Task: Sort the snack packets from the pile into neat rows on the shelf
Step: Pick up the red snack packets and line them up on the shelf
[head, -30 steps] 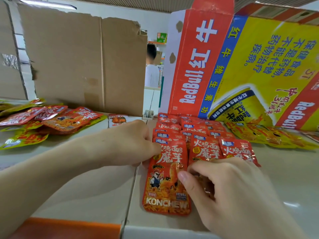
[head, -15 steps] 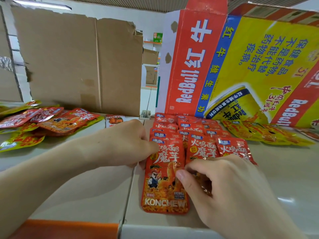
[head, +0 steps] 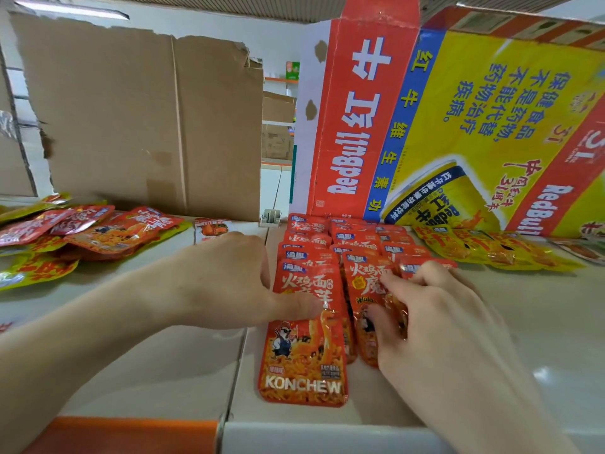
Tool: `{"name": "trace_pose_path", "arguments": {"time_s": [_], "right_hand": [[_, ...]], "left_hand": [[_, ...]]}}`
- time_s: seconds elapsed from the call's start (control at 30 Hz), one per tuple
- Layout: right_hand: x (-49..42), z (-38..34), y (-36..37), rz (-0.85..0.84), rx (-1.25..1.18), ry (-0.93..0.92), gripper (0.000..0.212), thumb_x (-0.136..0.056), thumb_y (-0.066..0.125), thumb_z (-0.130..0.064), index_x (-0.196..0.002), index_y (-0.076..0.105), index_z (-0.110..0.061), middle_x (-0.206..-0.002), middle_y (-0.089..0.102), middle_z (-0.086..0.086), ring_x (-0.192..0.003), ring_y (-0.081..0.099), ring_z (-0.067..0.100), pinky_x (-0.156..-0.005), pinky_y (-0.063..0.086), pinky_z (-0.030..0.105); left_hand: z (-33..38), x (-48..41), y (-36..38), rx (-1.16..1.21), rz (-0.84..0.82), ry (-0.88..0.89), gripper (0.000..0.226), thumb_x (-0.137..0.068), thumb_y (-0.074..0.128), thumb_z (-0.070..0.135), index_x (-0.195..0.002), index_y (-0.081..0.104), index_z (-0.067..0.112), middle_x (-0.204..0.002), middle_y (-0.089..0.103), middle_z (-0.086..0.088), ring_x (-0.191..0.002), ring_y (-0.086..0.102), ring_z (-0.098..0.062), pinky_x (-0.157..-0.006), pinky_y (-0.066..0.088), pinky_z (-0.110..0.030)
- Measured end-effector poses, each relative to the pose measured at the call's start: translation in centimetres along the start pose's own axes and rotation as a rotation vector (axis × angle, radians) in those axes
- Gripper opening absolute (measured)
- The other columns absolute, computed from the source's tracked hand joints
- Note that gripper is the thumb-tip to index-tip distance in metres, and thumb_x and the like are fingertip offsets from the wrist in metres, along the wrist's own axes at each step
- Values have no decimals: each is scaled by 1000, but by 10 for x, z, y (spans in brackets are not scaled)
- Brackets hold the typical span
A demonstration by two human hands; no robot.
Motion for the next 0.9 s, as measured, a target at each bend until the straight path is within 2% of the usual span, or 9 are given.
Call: {"name": "trace_pose_path", "arguments": {"time_s": [0.07,0.13,0.23,0.37,0.5,0.67,0.73,0.8,0.9], "right_hand": [[-4,-4,-3,63,32,-54,43,-42,95,-34,-71,76,-11,-63,50,2,-55,57,28,-57,33,24],[-6,-6,0,58,31,-77,44,-41,95,-35,-71,76,-9,-62,52,3,-53,58,28,-58,31,24],[-4,-3,4,-11,-16,-39,40,-50,91,-37,-75,75,-11,-68,52,2,-61,59,29,-57,34,25],[1,-2,10,-190,-33,51,33,-75,69,-46,-96,69,-21,-87,49,-5,-90,55,23,-62,44,32],[1,-4,-1,-95,-77,26,31,-78,63,-43,-96,68,-19,-86,54,-3,-85,58,26,-61,49,33],[-1,-10,-17,13,-184,-30,47,-84,47,-47,-115,66,-17,-98,57,0,-96,54,26,-79,52,40],[-1,-12,-20,11,-207,-41,51,-86,42,-50,-119,64,-18,-104,56,0,-101,51,25,-83,51,44],[0,-13,-25,23,-235,-45,50,-88,42,-49,-121,63,-18,-109,55,0,-104,50,24,-86,50,46],[2,-16,-31,40,-257,-77,48,-89,46,-48,-124,61,-18,-115,54,0,-107,48,22,-88,49,43]], "left_hand": [[9,4,3,-10,-28,48,13,-58,50,75,-45,49,71,-49,52,40,-51,55,19,-40,34,-2],[11,5,2,-6,-28,68,13,-58,48,76,-46,44,75,-49,51,42,-52,54,20,-41,34,-2],[7,0,-1,1,31,80,38,-65,51,75,-53,61,40,-50,51,42,-53,54,19,-41,34,-3],[8,-5,0,-31,74,107,35,-71,52,70,-62,46,36,-45,47,42,-49,52,20,-39,33,-4],[7,-3,-4,-15,101,99,42,-72,51,68,-51,51,32,-43,50,36,-45,52,15,-39,34,-5],[3,1,-25,12,265,97,71,-81,47,69,-35,50,15,-33,44,11,-33,42,-8,-40,30,-18],[10,10,-35,-27,416,176,74,-83,45,71,-41,39,11,-36,38,7,-36,35,-12,-44,28,-26],[20,25,-40,-102,557,237,70,-86,39,77,-50,47,18,-45,49,13,-43,46,-9,-47,32,-24],[32,51,-36,-261,716,259,56,-85,30,79,-89,61,32,-79,62,19,-71,58,-2,-61,45,-29]]}}
Point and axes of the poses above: each hand's wrist, its own x-axis away from the middle knuckle, its own y-axis out of the palm, z = x × y, the point moved 9 cm from there along -x, towards the middle knuckle
